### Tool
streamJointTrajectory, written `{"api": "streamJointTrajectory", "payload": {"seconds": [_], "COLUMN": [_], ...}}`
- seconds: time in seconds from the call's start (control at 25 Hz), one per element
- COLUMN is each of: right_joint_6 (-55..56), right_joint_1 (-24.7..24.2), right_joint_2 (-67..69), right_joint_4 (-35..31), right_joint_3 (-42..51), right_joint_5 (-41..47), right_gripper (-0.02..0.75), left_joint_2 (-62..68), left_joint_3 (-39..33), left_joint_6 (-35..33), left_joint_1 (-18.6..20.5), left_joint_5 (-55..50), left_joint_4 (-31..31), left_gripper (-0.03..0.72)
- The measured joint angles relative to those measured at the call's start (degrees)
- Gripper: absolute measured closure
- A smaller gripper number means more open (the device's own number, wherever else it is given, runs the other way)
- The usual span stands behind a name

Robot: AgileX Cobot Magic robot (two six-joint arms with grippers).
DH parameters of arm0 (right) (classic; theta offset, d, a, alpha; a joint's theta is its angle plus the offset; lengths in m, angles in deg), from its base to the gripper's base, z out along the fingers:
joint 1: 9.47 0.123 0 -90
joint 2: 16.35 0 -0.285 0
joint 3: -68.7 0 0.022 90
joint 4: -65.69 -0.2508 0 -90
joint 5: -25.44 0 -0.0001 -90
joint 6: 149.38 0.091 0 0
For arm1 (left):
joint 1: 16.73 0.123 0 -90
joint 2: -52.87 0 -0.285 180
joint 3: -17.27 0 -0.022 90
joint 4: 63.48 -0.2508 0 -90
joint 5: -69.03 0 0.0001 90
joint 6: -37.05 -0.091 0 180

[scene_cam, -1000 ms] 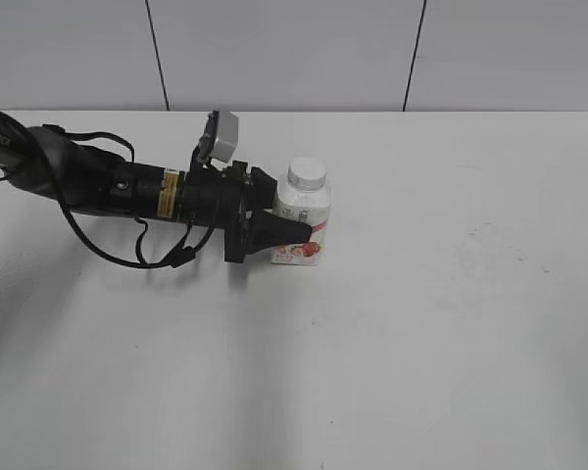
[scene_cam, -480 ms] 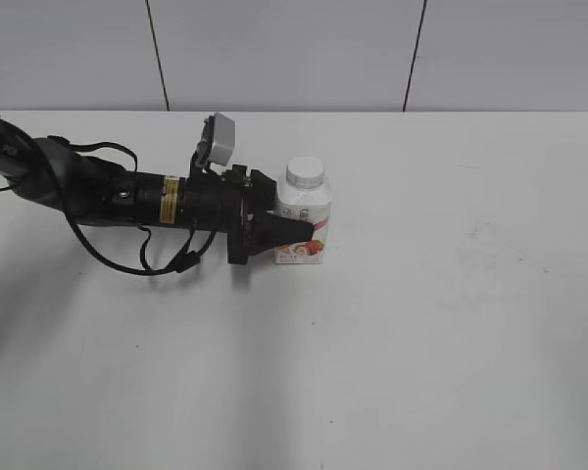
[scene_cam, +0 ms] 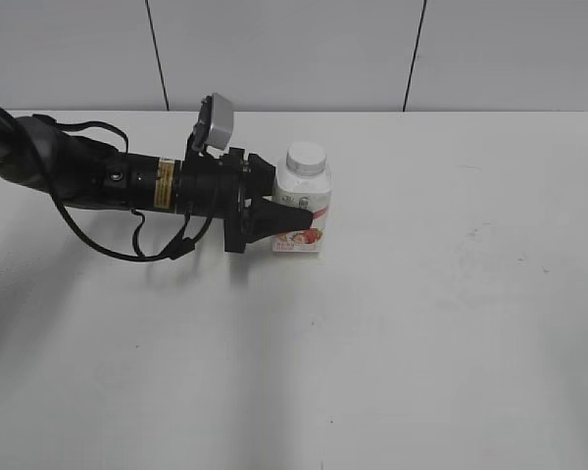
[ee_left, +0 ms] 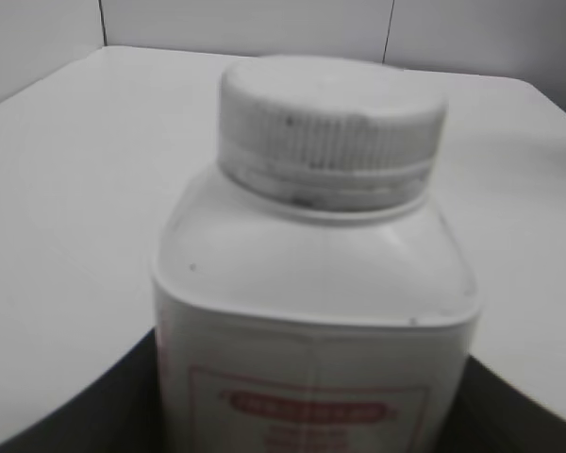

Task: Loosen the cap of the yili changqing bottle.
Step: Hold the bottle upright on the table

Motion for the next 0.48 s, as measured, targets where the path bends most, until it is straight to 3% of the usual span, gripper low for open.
{"api": "streamJointTrajectory", "payload": {"seconds": [0.48], "right_joint_6": [0.0], "right_joint_1": [0.0], "right_joint_2": [0.0], "right_joint_4": [0.0], "right_joint_3": [0.0], "right_joint_5": [0.0], "right_gripper": [0.158], "left_joint_2": [3.5], "left_joint_3": [-1.2], "left_joint_6": [-2.0], "left_joint_1": [0.1], "left_joint_5": [1.3], "left_joint_4": [2.2], "left_gripper": [0.27]}}
